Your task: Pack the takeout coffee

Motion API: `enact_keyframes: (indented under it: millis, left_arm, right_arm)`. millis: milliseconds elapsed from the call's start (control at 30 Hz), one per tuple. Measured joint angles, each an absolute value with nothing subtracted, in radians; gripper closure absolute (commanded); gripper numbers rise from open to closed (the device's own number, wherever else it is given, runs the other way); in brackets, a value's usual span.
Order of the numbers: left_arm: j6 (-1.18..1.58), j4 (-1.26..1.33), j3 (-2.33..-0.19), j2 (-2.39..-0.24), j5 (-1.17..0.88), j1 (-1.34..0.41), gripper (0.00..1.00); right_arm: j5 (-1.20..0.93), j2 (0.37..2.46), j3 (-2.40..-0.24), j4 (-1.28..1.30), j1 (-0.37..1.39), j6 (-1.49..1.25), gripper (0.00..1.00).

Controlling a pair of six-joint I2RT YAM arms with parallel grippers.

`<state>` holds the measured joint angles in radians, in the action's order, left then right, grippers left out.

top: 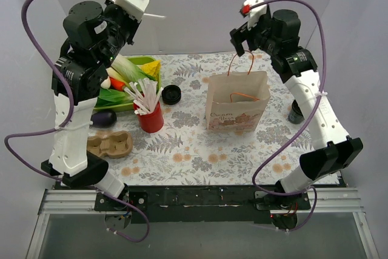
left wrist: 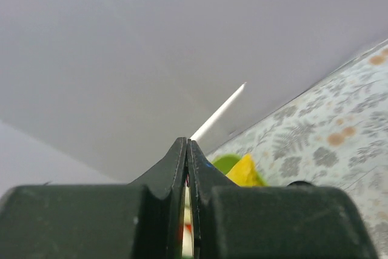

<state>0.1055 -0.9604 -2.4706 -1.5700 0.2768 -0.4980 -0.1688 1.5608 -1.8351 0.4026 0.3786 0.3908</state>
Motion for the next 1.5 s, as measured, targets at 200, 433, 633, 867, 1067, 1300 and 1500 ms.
enact_keyframes:
  millis: [200, 433, 633, 867, 1067, 1300, 1500]
  left_arm:
    - [0.161, -0.838, -2.286, -1.504, -0.087, -0.517, 1.00]
    - [0.217, -0.839, -2.172, -1.533, -0.422, -0.526, 1.00]
    - [0.233, -0.872, -2.164, -1.557, -0.605, -0.529, 1.00]
    - [0.240, -0.889, -2.163, -1.620, -0.656, -0.550, 1.00]
    - [0.246, -0.890, -2.178, -1.741, -0.642, -0.561, 0.39]
    - [0.305, -0.848, -2.196, -1.826, -0.575, -0.561, 0.02]
    - [0.398, -0.648, -2.093, -1.744, -0.363, -0.532, 0.02]
  right_arm:
    - [0.032, 1.567, -1.923, 0.398, 0.260, 0.276, 0.02]
    - [0.078, 1.551, -1.887, 0.438, 0.092, 0.165, 0.03]
    - [0.056, 1.528, -1.816, 0.477, 0.032, 0.130, 0.02]
    - [-0.073, 1.518, -1.817, 0.525, 0.032, 0.136, 0.02]
    - [-0.033, 1.563, -1.897, 0.636, 0.032, 0.134, 0.02]
    - [0.114, 1.636, -1.993, 0.712, 0.032, 0.099, 0.02]
    - [0.171, 1.627, -1.986, 0.733, 0.032, 0.052, 0.02]
